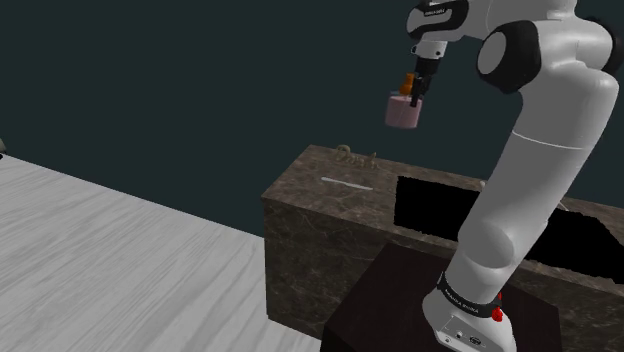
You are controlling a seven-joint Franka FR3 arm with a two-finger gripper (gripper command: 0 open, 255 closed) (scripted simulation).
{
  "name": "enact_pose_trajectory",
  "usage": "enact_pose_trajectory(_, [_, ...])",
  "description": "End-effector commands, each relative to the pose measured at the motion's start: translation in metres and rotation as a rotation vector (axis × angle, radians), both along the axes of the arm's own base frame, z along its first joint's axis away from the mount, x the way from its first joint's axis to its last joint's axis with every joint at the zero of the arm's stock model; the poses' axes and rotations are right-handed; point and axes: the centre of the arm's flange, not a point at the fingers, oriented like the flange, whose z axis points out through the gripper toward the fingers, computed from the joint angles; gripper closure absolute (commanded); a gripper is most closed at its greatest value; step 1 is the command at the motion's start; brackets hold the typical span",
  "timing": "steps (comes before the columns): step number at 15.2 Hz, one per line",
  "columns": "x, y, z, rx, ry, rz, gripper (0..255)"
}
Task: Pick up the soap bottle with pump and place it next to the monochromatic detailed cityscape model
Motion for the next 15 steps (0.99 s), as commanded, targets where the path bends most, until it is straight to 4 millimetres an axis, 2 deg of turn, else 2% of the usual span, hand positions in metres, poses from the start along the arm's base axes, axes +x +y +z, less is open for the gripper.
enact_pose_trajectory(1, [-0.004,-0.025,-0.001,-0.001,-0.001,0.004,255])
enact_pose_trajectory(11, [-0.028,-0.155,0.000,-0.001,-0.001,0.004,255])
enact_pose_trajectory(15, [-0.028,-0.159,-0.016,-0.001,-0.001,0.004,255])
